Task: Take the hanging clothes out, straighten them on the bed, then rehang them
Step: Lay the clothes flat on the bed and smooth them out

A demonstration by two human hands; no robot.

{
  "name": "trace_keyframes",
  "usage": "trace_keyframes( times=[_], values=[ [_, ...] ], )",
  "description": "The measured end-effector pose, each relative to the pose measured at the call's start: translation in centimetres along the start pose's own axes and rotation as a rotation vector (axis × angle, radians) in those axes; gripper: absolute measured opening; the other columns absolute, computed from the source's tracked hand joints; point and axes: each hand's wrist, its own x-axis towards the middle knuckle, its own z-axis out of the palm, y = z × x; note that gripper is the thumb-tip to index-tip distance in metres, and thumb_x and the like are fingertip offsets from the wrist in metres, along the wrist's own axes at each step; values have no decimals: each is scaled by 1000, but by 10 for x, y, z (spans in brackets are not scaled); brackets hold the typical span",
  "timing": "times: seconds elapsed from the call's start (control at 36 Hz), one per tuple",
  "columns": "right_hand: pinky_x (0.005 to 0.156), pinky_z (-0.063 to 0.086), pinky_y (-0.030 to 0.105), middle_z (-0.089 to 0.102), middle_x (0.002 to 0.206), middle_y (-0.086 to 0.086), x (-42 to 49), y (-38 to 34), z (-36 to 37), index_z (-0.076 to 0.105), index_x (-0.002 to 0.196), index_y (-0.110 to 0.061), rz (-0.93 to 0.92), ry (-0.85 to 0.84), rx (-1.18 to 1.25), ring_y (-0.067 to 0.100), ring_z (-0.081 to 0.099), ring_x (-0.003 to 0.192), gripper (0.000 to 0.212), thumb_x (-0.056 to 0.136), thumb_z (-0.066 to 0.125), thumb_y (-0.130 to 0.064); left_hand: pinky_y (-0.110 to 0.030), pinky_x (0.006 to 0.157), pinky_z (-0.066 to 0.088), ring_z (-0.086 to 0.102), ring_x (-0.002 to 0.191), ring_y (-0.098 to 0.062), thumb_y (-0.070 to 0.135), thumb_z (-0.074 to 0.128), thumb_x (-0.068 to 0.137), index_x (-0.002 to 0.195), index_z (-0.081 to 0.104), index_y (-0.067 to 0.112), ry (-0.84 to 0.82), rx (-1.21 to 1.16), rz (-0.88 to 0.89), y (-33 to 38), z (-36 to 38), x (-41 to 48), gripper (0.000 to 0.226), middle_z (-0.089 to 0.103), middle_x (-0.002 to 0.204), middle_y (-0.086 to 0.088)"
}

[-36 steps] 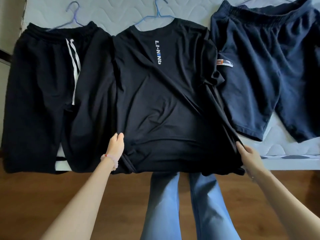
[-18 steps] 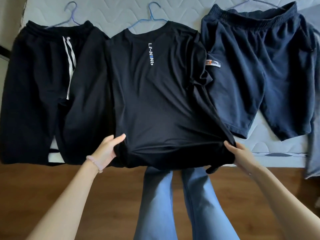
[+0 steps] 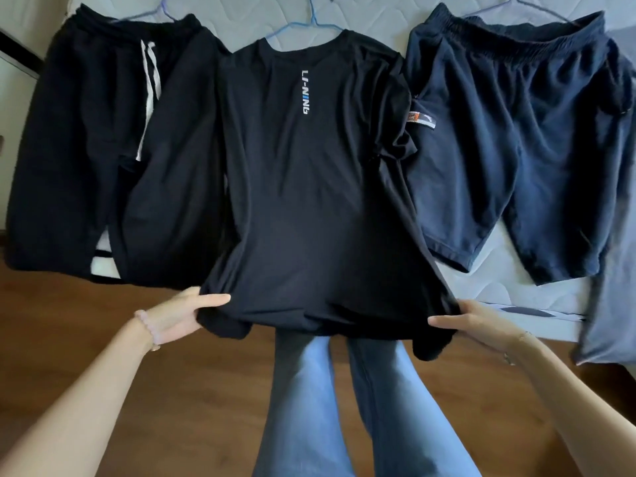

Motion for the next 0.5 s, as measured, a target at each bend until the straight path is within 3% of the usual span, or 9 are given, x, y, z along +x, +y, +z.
trace_keyframes(
  times=[0.06, 0.11, 0.22, 0.28, 0.33, 0.39, 0.44, 0.5],
  values=[
    [58, 53, 12, 77, 82, -4, -6, 5, 3, 66, 100, -10, -13, -21, 77, 2, 73, 72, 14, 88, 65, -3, -35, 96, 43, 63, 112, -17, 20, 64, 82, 125, 56, 11, 43, -188, 111, -9, 5, -12, 45, 66, 123, -4],
    [60, 56, 16, 76, 90, 1, -12, 13, 8, 64, 107, -7, -18, -43, 190, 8, 74, 77, 21, 86, 67, -4, -36, 96, 43, 62, 114, -20, 18, 50, 93, 130, 54, 12, 113, -271, 193, -19, 1, -22, 38, 64, 126, -5],
    [75, 59, 19, 77, 102, 1, -15, 31, 14, 68, 108, -8, -45, 10, 237, 13, 73, 95, 75, 50, 90, -49, -41, 98, 42, 61, 114, -21, 24, 55, 92, 127, 57, 18, 332, -200, 232, -41, -17, -36, 36, 66, 123, -2],
    [80, 57, 22, 78, 100, 0, -9, 39, 16, 70, 108, -8, -26, 75, 165, 14, 72, 96, 52, 68, 83, -39, -42, 101, 42, 61, 112, -20, 31, 63, 87, 121, 61, 22, 452, -81, 204, -46, -24, -37, 36, 67, 120, 1],
    [67, 53, 15, 78, 86, -2, 3, 51, 20, 72, 103, -8, 2, 153, 96, 6, 71, 78, 17, 87, 70, -15, -36, 95, 43, 58, 110, -20, 32, 64, 88, 115, 63, 21, 608, 104, 162, -51, -26, -30, 30, 65, 117, 3],
    [59, 49, 18, 72, 77, -1, 19, 65, 26, 71, 98, -6, 69, 230, -16, 9, 65, 66, 10, 89, 65, -4, -31, 81, 41, 57, 107, -28, 25, 60, 91, 113, 63, 12, 742, 292, 122, -57, -25, -14, 26, 64, 111, -6],
    [57, 47, 24, 68, 76, 7, 33, 73, 34, 69, 91, -6, 153, 232, -149, 15, 57, 61, 10, 87, 63, 1, -32, 78, 41, 58, 106, -36, 18, 58, 91, 114, 62, 6, 799, 465, 7, -63, -29, 6, 26, 65, 111, -14],
    [70, 51, 34, 71, 87, 15, 47, 79, 39, 70, 88, -4, 242, 227, -305, 25, 63, 74, 8, 82, 64, -3, -34, 80, 49, 61, 96, -36, 13, 56, 89, 110, 63, 9, 797, 622, -120, -67, -37, 23, 23, 67, 110, -15]
  ],
)
